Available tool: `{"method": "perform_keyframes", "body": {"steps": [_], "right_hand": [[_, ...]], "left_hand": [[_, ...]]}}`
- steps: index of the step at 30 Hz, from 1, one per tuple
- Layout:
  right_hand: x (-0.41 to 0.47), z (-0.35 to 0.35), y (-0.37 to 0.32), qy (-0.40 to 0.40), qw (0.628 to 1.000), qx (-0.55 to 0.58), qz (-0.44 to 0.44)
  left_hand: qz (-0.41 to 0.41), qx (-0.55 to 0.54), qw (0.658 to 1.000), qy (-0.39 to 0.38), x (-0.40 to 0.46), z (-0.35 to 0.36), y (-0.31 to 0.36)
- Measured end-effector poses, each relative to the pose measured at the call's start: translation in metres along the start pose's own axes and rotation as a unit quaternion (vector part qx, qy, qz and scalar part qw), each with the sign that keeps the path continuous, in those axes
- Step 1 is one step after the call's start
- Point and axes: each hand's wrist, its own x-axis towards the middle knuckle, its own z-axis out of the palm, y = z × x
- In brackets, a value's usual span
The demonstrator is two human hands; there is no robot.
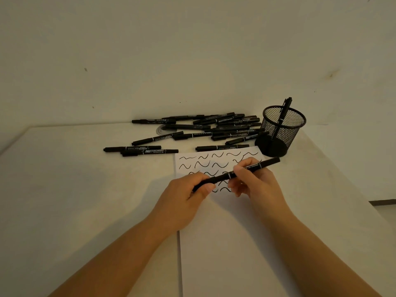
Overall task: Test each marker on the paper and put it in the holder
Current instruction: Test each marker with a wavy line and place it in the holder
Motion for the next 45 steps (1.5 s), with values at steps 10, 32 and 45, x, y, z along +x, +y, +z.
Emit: {"method": "perform_keyframes", "body": {"steps": [10, 32, 45], "right_hand": [[-0.005, 0.003, 0.004, -0.07, 0.997, -0.016, -0.022], [-0.006, 0.01, 0.002, 0.08, 0.971, -0.214, -0.072], [0.015, -0.009, -0.038, -0.035, 0.673, -0.602, -0.427]], "left_hand": [[0.029, -0.016, 0.999, 0.036, -0.006, -0.001, 0.009], [-0.024, -0.023, 0.994, 0.103, -0.004, -0.002, 0.01], [0.066, 0.099, 0.988, 0.098, 0.024, -0.01, 0.047]]}}
